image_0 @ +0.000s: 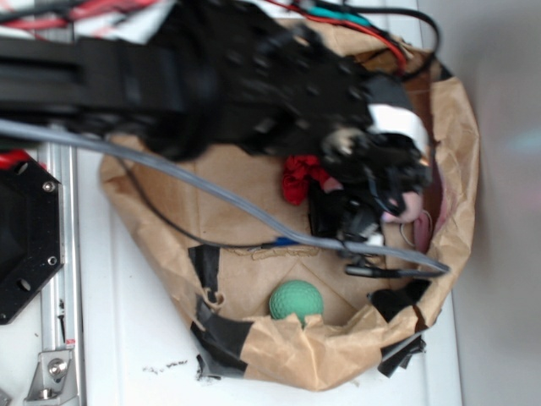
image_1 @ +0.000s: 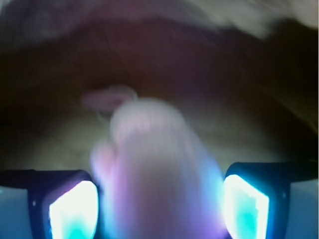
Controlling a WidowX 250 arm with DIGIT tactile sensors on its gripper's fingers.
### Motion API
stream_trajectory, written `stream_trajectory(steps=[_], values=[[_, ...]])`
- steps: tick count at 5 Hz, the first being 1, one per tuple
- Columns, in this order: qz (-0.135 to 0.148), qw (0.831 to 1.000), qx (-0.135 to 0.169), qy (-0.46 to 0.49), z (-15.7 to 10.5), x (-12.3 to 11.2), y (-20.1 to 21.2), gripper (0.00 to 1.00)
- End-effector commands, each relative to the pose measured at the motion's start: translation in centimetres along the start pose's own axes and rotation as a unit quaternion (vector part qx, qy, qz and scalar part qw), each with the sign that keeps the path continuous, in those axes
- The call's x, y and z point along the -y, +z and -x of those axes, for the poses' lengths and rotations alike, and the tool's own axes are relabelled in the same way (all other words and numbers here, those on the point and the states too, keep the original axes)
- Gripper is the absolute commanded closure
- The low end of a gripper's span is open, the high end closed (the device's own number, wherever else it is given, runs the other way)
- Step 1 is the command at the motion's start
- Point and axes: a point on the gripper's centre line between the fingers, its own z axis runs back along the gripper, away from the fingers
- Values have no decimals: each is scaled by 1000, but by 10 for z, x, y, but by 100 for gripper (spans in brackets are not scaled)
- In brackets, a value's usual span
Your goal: Grab the pink bunny.
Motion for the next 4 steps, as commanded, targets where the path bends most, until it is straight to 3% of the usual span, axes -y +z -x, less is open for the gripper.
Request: stream_trajectory(steps=[1,2,3,4], values=[[-19,1000,22,-6,-32,2,1,100],[-50,999,-18,-14,-18,3,13,100],[71,991,-115,-19,-3,24,72,100],[4,995,-103,-15,0,37,122,100]])
